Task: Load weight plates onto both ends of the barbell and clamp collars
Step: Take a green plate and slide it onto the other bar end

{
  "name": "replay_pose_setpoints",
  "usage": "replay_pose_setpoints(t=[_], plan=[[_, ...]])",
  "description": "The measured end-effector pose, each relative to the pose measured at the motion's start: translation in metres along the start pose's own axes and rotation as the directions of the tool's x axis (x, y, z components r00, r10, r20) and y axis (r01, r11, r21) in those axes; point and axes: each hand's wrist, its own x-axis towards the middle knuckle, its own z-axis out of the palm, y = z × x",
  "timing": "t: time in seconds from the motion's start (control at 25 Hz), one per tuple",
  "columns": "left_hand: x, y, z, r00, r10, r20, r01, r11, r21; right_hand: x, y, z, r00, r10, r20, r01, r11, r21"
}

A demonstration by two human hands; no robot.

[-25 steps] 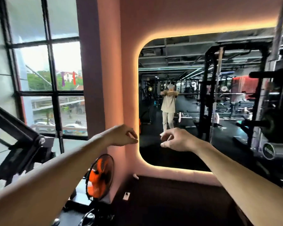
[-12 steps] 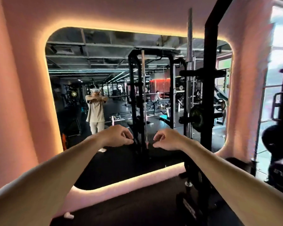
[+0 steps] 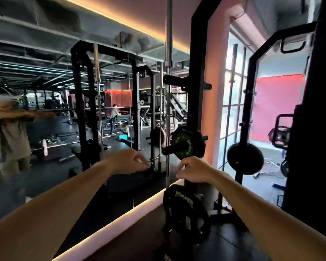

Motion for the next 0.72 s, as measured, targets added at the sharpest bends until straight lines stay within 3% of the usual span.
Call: replay_pose_setpoints(t=[0.4,0.6,0.72], plan=[[0.249,-0.084,0.021,0.953,0.288,0.090,-0.277,0.954,-0.116,0.161,0.044,0.015,0.932,0.306,-0.195,-0.317,0.948,-0.028],[0.348,-0.100,0.059,0.930,0.358,0.080,-0.337,0.920,-0.200,0.234,0.082,0.019,0.883,0.366,-0.295,-0.381,0.925,0.006],[0.406,-0.099,0.080,0.936,0.340,0.093,-0.303,0.911,-0.280,0.275,0.110,0.020,0.854,0.361,-0.374,-0.376,0.926,0.036]])
